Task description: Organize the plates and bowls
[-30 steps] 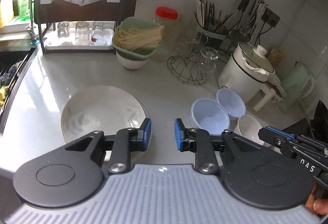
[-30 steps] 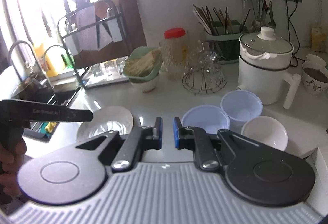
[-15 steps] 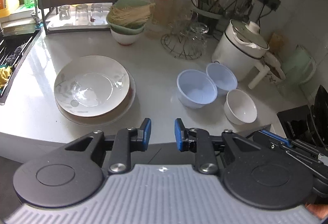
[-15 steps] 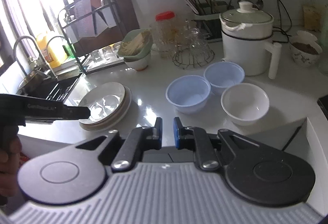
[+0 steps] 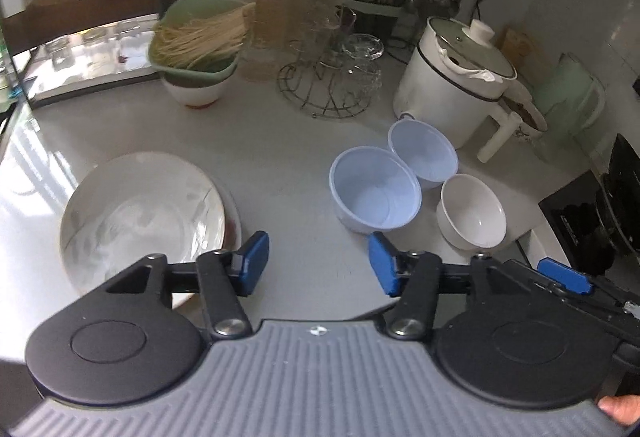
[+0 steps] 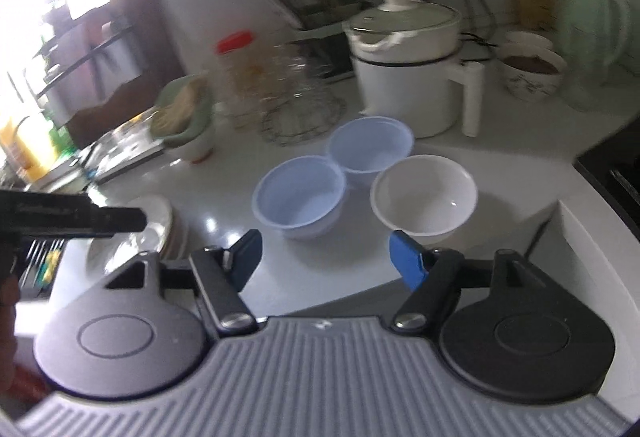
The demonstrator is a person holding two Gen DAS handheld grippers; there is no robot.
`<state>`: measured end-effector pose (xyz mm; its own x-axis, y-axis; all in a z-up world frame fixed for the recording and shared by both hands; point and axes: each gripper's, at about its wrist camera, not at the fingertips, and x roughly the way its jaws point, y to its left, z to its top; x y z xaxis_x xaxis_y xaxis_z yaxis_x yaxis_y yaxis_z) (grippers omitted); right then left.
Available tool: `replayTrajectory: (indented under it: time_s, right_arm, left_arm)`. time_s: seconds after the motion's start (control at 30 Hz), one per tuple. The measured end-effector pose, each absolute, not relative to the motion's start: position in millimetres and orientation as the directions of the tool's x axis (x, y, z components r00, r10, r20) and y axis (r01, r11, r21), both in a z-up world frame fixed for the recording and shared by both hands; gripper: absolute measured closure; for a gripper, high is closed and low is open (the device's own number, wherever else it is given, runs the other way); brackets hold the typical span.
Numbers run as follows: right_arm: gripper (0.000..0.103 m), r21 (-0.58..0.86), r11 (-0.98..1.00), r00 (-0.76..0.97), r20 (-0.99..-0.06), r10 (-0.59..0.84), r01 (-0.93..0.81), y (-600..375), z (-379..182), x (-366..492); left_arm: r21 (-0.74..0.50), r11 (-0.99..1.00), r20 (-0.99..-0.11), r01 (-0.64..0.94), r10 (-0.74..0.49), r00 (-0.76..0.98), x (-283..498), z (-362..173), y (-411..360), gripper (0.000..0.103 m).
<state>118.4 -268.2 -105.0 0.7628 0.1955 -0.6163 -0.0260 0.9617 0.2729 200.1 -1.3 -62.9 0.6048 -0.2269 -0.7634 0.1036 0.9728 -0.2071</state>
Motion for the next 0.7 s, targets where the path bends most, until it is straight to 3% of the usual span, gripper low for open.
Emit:
replayTrajectory:
  time_s: [0.43, 0.7]
  right_arm:
    - [0.031, 0.305, 0.941, 0.753, -0.651, 0.093, 0.147, -260, -124, 150]
    - [0.032, 0.315, 0.941, 0.74, -0.661, 0.121, 0.127, -271, -144, 167]
  left_arm:
    - [-0.233, 0.945, -0.774, 0.229, -0.323, 0.545, 275, -87, -9, 0.039]
    - [-0.221, 0.945, -0.786, 0.242, -0.319, 0.529, 304, -108, -25, 0.039]
